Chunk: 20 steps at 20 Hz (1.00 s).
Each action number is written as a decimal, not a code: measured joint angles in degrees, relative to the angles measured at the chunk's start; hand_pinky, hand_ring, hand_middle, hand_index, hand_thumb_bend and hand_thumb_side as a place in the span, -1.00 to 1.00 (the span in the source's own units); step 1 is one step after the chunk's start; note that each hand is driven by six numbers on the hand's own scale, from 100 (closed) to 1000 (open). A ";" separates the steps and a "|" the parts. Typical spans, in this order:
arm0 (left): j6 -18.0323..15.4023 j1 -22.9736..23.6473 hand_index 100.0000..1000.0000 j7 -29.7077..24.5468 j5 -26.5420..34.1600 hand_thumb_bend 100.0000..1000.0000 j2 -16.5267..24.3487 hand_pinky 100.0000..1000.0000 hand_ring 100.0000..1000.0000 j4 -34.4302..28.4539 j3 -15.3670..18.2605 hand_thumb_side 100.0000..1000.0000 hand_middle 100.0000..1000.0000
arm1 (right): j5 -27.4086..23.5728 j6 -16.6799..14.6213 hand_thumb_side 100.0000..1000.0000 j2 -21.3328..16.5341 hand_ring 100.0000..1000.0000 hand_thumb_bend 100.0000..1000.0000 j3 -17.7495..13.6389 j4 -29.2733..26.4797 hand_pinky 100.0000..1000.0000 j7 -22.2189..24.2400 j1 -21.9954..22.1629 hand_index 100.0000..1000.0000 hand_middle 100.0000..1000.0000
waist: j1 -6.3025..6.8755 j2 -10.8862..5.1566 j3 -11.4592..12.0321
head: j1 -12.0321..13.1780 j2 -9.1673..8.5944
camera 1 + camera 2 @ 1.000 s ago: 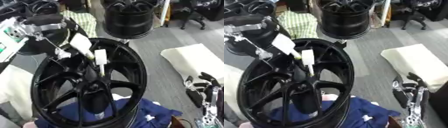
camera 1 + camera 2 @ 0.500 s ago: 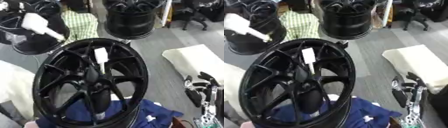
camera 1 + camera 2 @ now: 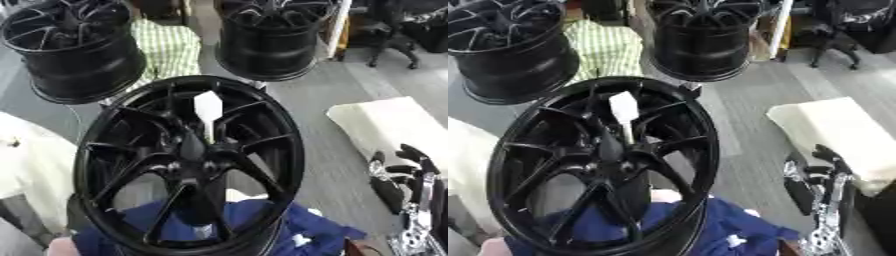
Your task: Pull the pin out of the wheel hub.
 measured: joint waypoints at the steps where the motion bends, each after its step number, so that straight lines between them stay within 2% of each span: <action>1: 0.29 1.32 0.81 -0.29 -1.26 -0.29 -0.76 0.26 0.13 0.23 1.19 0.64 0.49 | -0.03 0.02 -0.78 0.12 -0.05 -0.64 0.00 0.00 -0.35 0.00 0.07 0.48 0.24 | -0.20 0.01 0.03 | 0.00 0.09; 3: 0.73 3.58 0.81 -0.73 -3.32 -0.36 -2.17 0.26 0.14 0.45 3.50 0.65 0.50 | -0.07 0.06 -0.78 0.32 -0.05 -0.64 -0.01 -0.01 -0.35 -0.01 0.16 0.48 0.24 | -0.50 0.13 0.06 | 0.00 0.36; 5: 0.88 5.49 0.80 -0.88 -4.62 -0.52 -3.53 0.25 0.14 0.28 5.65 0.66 0.46 | -0.09 0.14 -0.78 0.35 -0.05 -0.64 -0.03 -0.02 -0.35 -0.03 0.16 0.48 0.24 | -0.65 0.34 0.10 | 0.01 0.44; 8: 0.93 7.71 0.76 -0.93 -3.87 -1.00 -5.76 0.21 0.12 -1.35 8.41 0.58 0.36 | -0.12 0.26 -0.78 0.40 -0.05 -0.64 -0.03 -0.03 -0.35 0.00 0.14 0.48 0.24 | -0.75 0.46 0.24 | 0.01 0.45; 12: 2.09 10.06 0.70 -2.09 2.53 -1.00 -10.10 0.15 0.09 -7.03 11.51 0.51 0.26 | -0.25 0.34 -0.78 0.79 -0.05 -0.64 0.00 -0.04 -0.35 0.08 -0.11 0.48 0.24 | -1.19 0.79 0.26 | 0.15 0.46; 14: 3.44 11.06 0.66 -3.44 6.21 -1.00 -13.34 0.12 0.07 -11.18 13.09 0.39 0.21 | -0.29 0.36 -0.78 0.83 -0.05 -0.64 0.06 -0.05 -0.35 0.13 -0.38 0.48 0.24 | -1.42 0.99 0.18 | 0.36 0.46; 15: 4.22 11.49 0.65 -4.19 7.74 -1.00 -15.24 0.12 0.07 -13.38 13.89 0.42 0.20 | -0.32 0.35 -0.78 0.87 -0.05 -0.64 0.16 -0.05 -0.35 0.16 -0.39 0.48 0.24 | -1.59 1.09 0.10 | 0.41 0.46; 17: 6.99 12.22 0.63 -4.41 10.10 -1.00 -19.26 0.10 0.06 -18.08 15.29 0.36 0.17 | -0.41 0.30 -0.78 1.05 -0.05 -0.64 0.21 -0.06 -0.35 0.27 -0.46 0.48 0.24 | -1.98 1.32 -0.14 | 0.68 0.45; 20: 13.61 12.99 0.61 -1.45 11.64 -1.00 -25.67 0.10 0.06 -24.66 16.79 0.35 0.16 | -0.69 0.38 -0.78 1.36 -0.05 -0.64 0.28 -0.09 -0.35 0.43 -0.93 0.48 0.24 | -2.45 1.71 -0.66 | 1.35 0.43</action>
